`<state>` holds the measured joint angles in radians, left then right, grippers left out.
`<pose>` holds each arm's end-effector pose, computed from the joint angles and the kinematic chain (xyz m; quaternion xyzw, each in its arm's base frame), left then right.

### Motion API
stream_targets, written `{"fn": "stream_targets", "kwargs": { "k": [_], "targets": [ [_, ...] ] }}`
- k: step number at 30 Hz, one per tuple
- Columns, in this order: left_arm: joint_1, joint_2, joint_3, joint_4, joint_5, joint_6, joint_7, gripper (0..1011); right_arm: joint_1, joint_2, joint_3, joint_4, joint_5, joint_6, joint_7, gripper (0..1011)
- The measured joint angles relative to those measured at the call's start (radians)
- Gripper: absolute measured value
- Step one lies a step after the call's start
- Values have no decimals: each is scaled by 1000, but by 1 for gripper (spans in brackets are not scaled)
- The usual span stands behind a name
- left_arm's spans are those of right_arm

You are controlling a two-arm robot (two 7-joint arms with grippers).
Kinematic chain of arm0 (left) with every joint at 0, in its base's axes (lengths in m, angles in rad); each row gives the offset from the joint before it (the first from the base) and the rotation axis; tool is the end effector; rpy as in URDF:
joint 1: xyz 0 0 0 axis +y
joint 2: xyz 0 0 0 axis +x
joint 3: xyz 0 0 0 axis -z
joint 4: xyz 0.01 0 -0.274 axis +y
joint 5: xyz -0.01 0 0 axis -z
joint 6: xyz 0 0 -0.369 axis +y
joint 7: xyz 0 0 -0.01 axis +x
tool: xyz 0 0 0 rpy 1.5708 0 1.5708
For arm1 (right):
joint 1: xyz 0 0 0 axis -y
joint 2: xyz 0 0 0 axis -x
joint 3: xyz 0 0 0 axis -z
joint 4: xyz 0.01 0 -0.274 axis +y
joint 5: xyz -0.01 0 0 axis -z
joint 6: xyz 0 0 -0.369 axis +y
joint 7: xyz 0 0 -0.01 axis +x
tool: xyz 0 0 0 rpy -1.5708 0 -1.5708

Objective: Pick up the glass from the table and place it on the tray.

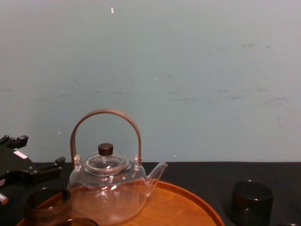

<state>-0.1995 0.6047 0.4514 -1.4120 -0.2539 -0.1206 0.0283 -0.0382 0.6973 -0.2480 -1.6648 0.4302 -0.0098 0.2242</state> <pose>0.4124 0.0577 -0.3009 0.1415 -0.1325 0.5799 0.7913 0.3665 -0.0864 -0.2657 -0.1215 -0.0450 -0.5093 0.8508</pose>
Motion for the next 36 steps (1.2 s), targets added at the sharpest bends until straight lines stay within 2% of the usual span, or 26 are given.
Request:
{"fn": "stream_targets", "kwargs": {
  "k": [9, 18, 36],
  "targets": [
    [0, 0, 0, 0, 0, 0, 0, 1001, -52, 44, 32, -24, 44, -6, 122, 1002],
    [0, 0, 0, 0, 0, 0, 0, 1001, -84, 80, 50, -33, 53, -22, 230, 1002],
    [0, 0, 0, 0, 0, 0, 0, 1001, -109, 99, 60, -38, 28, -27, 334, 1002]
  ]
}}
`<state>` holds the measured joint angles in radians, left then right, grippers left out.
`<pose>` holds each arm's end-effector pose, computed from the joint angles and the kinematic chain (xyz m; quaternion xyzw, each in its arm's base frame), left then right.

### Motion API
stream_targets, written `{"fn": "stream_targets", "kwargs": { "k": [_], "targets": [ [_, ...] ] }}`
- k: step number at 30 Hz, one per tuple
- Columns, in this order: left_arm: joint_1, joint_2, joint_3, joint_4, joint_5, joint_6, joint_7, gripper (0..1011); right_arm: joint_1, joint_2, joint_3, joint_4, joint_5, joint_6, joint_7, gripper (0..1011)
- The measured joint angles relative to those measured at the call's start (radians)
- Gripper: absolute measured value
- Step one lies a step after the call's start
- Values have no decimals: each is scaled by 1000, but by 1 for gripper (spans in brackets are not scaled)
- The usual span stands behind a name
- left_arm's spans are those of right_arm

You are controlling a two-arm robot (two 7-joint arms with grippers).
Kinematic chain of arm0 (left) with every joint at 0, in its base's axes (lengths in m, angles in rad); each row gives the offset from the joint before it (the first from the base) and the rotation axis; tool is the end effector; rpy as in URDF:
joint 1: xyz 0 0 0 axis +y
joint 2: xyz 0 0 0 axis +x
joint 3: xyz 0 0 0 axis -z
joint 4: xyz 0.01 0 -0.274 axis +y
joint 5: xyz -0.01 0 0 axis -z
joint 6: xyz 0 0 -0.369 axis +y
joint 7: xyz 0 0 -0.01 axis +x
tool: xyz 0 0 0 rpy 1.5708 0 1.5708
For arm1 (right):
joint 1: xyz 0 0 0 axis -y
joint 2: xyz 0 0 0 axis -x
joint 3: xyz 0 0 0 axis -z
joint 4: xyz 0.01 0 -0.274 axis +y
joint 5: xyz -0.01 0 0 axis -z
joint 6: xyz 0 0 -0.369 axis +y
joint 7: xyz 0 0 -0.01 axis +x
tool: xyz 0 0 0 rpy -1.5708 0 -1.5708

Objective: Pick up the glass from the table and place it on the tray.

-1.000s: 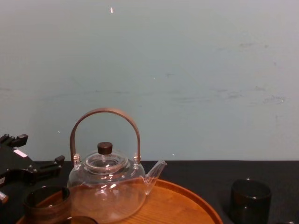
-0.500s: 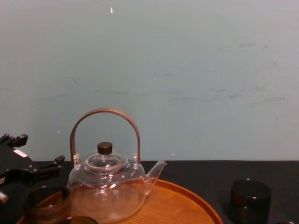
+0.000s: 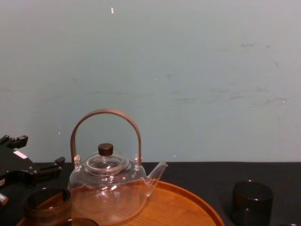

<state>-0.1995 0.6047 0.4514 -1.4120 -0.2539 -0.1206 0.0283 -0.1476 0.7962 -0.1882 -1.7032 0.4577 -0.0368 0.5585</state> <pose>0.4124 0.0577 -0.3009 0.1415 -0.1325 0.5799 0.7913 0.3444 -0.1164 -0.2685 -0.1583 -0.0238 -0.3617 0.9184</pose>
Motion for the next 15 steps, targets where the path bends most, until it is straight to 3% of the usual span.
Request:
{"fn": "stream_targets", "kwargs": {
  "k": [15],
  "targets": [
    [0, 0, 0, 0, 0, 0, 0, 1001, 3, -2, -15, 9, -19, 17, 15, 1002]
  ]
}}
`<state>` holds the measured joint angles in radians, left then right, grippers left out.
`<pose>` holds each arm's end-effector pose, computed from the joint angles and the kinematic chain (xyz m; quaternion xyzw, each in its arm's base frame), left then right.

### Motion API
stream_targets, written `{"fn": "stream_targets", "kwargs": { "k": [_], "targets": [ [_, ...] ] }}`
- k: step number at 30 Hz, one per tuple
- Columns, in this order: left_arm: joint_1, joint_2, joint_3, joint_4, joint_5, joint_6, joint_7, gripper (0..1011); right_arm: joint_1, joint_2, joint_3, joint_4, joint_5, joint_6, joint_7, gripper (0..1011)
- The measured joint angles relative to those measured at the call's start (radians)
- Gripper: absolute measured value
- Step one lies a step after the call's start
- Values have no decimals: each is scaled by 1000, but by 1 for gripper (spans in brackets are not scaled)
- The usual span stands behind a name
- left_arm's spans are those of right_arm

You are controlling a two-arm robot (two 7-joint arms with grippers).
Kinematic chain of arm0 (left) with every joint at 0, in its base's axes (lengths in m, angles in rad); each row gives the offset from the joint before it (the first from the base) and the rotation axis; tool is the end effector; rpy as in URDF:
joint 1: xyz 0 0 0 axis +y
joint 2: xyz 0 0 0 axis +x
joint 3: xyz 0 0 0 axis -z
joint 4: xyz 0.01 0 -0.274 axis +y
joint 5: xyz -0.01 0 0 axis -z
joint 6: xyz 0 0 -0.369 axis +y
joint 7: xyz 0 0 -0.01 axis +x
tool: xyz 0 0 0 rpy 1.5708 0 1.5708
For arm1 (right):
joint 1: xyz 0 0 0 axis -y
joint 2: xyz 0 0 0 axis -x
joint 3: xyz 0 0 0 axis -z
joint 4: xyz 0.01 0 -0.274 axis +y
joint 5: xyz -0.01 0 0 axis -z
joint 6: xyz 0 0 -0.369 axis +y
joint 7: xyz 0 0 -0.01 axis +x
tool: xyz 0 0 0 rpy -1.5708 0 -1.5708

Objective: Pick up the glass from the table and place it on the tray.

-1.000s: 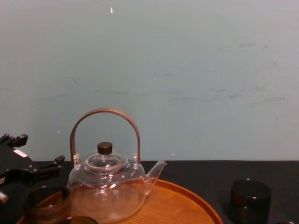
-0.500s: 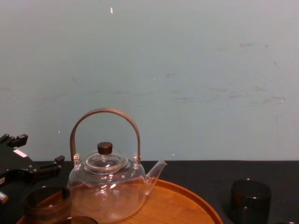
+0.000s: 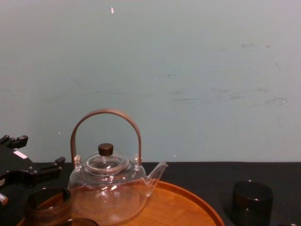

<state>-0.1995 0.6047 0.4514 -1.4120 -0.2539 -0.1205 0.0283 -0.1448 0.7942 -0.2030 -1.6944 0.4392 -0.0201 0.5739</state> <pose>0.4124 0.0577 -0.3009 0.1415 -0.1325 0.5799 0.7913 0.3434 -0.1144 -0.2742 -0.1727 -0.0151 -0.3510 0.9202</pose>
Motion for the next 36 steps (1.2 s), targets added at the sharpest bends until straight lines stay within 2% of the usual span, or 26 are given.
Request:
{"fn": "stream_targets", "kwargs": {
  "k": [11, 26, 36],
  "targets": [
    [0, 0, 0, 0, 0, 0, 0, 1001, 14, -5, -21, 13, -3, 51, -6, 1002],
    [0, 0, 0, 0, 0, 0, 0, 1001, 55, -2, -59, 10, -1, 185, -37, 1002],
    [0, 0, 0, 0, 0, 0, 0, 1001, 97, -16, -89, 31, -9, 211, -44, 1002]
  ]
}}
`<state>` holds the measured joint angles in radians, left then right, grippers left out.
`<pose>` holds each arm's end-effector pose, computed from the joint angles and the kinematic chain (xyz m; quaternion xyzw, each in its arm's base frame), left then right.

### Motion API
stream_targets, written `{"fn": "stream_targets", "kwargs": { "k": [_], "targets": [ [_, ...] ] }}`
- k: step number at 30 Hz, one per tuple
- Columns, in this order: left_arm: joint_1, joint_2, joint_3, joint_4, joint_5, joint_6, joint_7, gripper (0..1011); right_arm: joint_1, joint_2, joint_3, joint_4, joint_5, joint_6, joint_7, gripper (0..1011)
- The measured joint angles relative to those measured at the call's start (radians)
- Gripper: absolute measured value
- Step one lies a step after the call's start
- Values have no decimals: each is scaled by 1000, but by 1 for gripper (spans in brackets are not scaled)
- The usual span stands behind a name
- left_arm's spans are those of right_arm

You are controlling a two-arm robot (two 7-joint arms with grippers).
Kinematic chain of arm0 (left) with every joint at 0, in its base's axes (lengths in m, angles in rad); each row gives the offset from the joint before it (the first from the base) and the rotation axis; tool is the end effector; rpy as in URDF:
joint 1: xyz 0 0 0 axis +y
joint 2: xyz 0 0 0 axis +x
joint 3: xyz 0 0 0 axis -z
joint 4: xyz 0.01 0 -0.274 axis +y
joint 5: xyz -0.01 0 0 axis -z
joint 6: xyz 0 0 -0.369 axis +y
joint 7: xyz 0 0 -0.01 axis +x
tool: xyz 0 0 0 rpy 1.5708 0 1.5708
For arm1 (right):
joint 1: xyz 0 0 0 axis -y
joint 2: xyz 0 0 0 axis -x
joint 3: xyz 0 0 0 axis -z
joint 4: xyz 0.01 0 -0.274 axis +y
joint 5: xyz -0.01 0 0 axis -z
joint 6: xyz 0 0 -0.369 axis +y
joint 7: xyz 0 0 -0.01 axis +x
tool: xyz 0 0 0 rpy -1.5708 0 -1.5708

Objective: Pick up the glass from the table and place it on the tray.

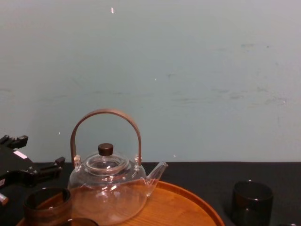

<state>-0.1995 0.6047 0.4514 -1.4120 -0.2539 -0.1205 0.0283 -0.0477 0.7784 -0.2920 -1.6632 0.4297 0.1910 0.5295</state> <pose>0.4124 0.0577 -0.3009 0.1415 -0.1325 0.5799 0.7913 0.3589 -0.0959 -0.2750 -0.2316 0.0524 -0.3629 0.9011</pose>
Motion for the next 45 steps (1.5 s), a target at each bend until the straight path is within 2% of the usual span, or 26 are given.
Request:
{"fn": "stream_targets", "kwargs": {
  "k": [18, 19, 31, 43, 45],
  "targets": [
    [0, 0, 0, 0, 0, 0, 0, 1001, 79, -29, -61, 40, -32, 9, 20, 1002],
    [0, 0, 0, 0, 0, 0, 0, 1001, 98, -36, -75, 48, -37, 13, 24, 1002],
    [0, 0, 0, 0, 0, 0, 0, 1001, 134, -53, -99, 64, -54, 22, 19, 1002],
    [0, 0, 0, 0, 0, 0, 0, 1001, 132, -52, -97, 64, -53, 21, 21, 1002],
    [0, 0, 0, 0, 0, 0, 0, 1001, 132, -51, -97, 63, -52, 21, 21, 955]
  ]
}}
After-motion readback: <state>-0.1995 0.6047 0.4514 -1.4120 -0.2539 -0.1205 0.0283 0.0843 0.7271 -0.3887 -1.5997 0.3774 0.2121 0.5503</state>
